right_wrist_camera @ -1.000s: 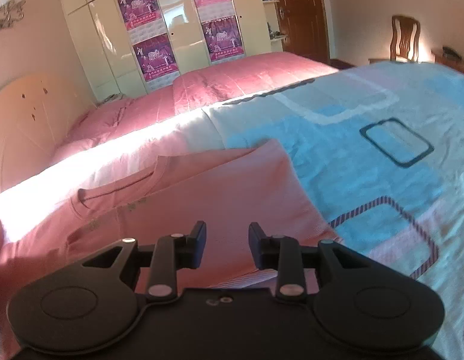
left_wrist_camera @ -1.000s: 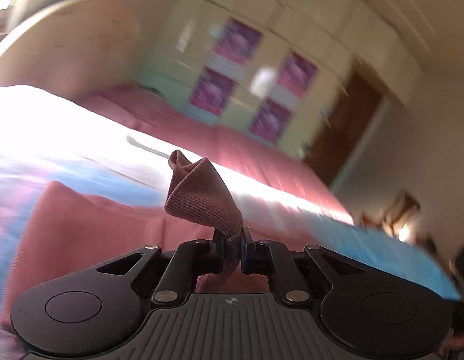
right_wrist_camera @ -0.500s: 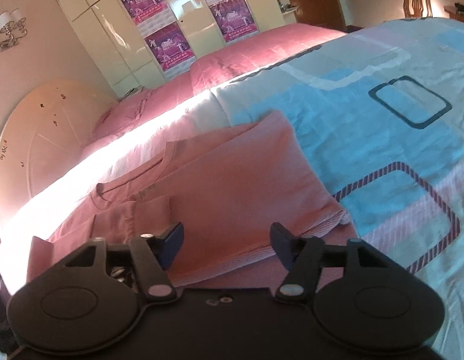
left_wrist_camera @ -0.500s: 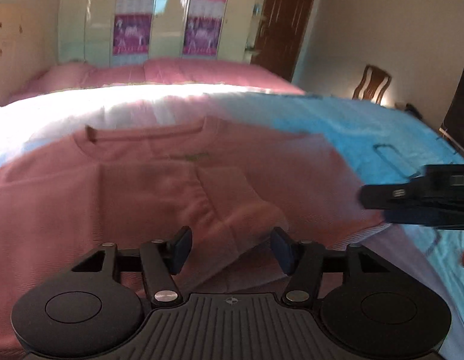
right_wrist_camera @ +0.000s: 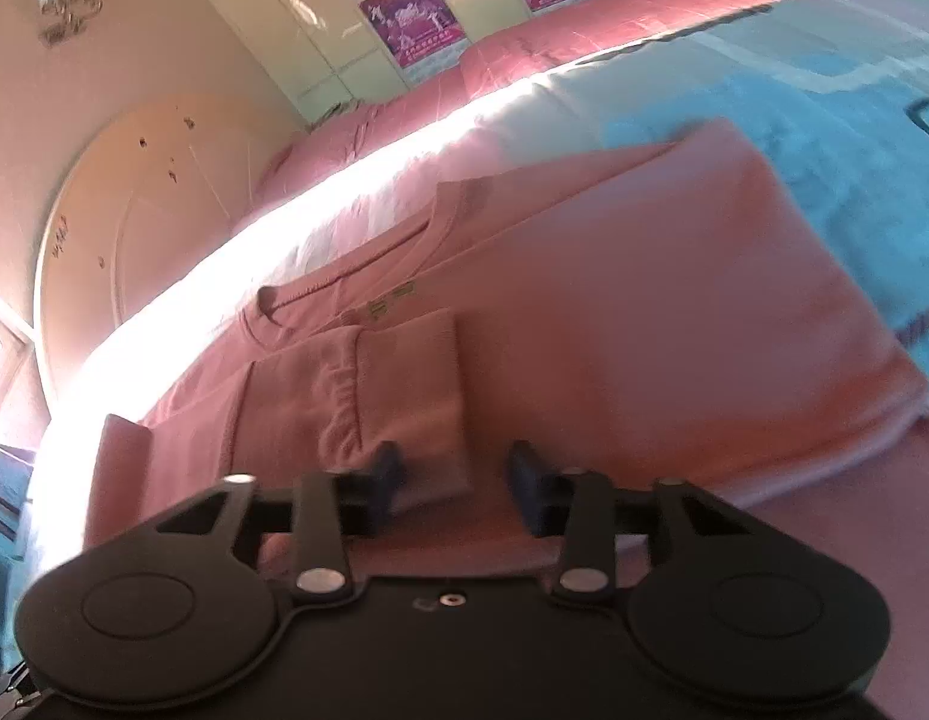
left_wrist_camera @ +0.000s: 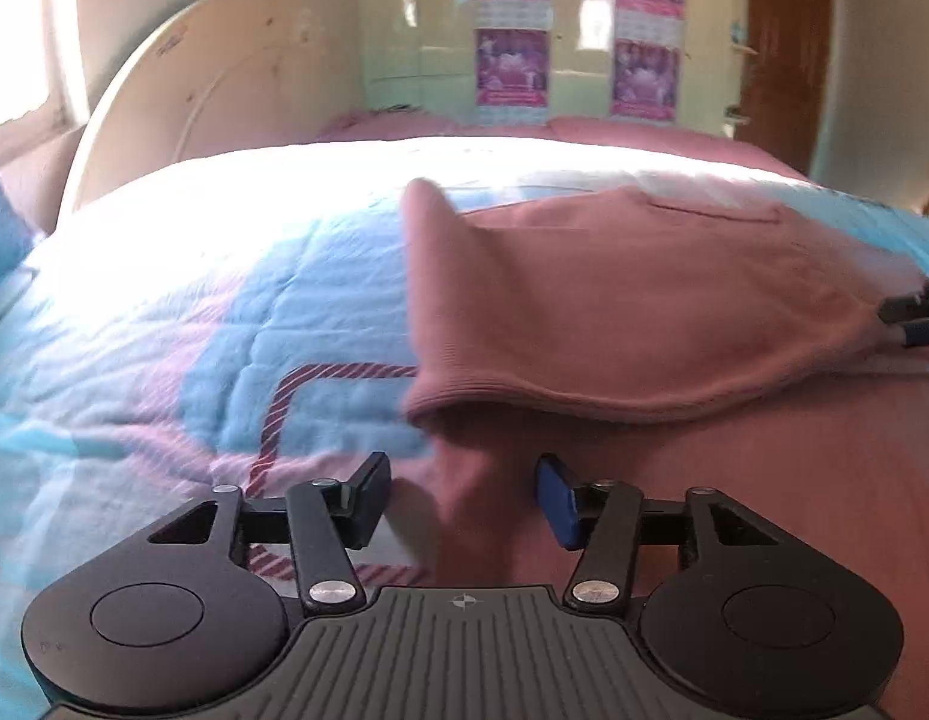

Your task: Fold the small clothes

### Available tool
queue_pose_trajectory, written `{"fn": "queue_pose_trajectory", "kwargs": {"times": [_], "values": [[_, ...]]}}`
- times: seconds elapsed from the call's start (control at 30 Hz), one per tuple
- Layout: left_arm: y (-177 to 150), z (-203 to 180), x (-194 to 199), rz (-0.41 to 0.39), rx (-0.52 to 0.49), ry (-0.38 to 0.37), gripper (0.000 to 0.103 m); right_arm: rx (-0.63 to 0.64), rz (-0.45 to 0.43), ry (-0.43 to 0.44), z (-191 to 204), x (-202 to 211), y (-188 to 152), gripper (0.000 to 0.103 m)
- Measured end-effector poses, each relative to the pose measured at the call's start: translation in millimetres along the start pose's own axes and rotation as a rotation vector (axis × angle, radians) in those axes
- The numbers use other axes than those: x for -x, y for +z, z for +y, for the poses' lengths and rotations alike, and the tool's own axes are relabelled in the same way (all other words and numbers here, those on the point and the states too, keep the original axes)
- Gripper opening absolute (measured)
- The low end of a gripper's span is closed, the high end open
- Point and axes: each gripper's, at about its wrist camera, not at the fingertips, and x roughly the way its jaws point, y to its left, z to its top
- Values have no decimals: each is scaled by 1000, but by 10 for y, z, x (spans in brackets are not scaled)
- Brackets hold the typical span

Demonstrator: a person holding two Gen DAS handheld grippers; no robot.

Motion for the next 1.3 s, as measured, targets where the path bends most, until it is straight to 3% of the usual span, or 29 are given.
{"fn": "queue_pose_trajectory", "kwargs": {"times": [0.1, 0.2, 0.23, 0.27, 0.4, 0.43, 0.53, 0.6, 0.87, 1.1, 1.13, 1.17, 1.2, 1.3], "values": [[86, 31, -89, -22, 18, 0, 42, 69, 15, -21, 141, -82, 22, 11], [174, 5, -229, -18, 18, 10, 28, 180, -9, -63, 298, -58, 21, 7], [181, 26, -237, -17, 28, 5, 19, 215, -39, -69, 351, 11, 32, 7], [173, 62, -242, -15, 37, 2, 15, 234, -72, -72, 383, 102, 60, 6], [148, 79, -404, -14, 26, -19, 13, 244, -259, -70, 381, 642, 171, 5], [142, 78, -396, -15, 14, -17, 13, 246, -263, -89, 347, 690, 170, 5], [135, 80, -382, -10, 14, -18, 13, 261, -129, -171, 163, 482, 76, 5], [157, 86, -386, -6, 18, -23, 13, 234, -94, -176, 53, 398, -13, 5], [203, 76, -391, -2, 9, -31, 13, 229, -113, -182, 43, 441, -144, 5], [204, 89, -359, 11, 0, -55, 13, 241, -57, -206, -15, 318, -196, 6], [218, 120, -309, 10, 13, -63, 13, 243, -53, -209, -16, 341, -189, 12], [232, 151, -205, -14, 29, -59, 13, 249, -66, -227, 1, 397, -180, 26], [246, 151, -89, -44, 23, -54, 13, 260, -103, -250, 41, 499, -167, 29], [316, -7, 53, -79, 20, -84, 13, 303, -138, -189, 219, 642, -118, 23]]}}
